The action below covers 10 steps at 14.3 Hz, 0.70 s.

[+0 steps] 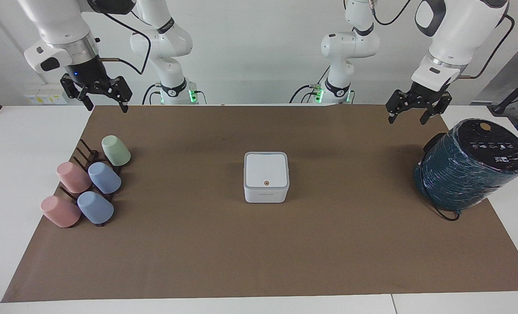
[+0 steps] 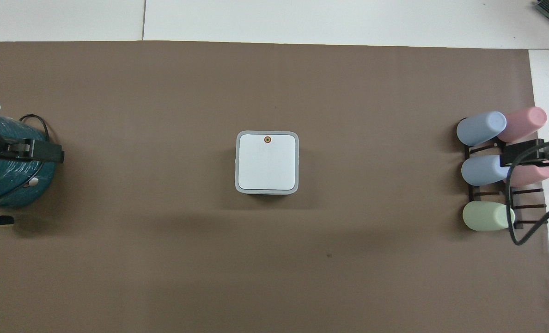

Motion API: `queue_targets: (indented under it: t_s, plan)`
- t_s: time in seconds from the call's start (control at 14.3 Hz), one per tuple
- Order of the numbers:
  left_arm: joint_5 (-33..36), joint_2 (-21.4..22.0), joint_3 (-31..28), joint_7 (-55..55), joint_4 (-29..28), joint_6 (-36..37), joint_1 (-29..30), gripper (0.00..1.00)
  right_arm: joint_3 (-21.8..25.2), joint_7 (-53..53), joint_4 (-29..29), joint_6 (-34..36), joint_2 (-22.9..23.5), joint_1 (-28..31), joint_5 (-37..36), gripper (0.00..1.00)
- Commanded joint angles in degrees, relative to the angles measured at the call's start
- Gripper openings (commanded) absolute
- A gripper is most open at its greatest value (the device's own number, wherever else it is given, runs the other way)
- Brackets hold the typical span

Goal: Close trash can lid

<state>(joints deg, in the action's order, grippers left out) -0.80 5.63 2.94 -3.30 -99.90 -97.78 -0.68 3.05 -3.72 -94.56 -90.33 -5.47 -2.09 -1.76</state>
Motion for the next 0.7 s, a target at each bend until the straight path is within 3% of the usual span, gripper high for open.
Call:
queue_targets:
  t_s: [0.0, 0.63]
  plan:
    - [1.1, 0.9, 0.2, -0.9, -0.1, 0.6, 0.4, 1.0, -0.1, 0.5, -1.0, 0.1, -1.1, 0.0, -0.5, 1.0]
    - [1.1, 2.5, -2.5, -2.9, -0.2, 0.8, 0.9, 1.0, -0.1, 0.5, -1.0, 0.1, -1.1, 0.0, -0.5, 1.0]
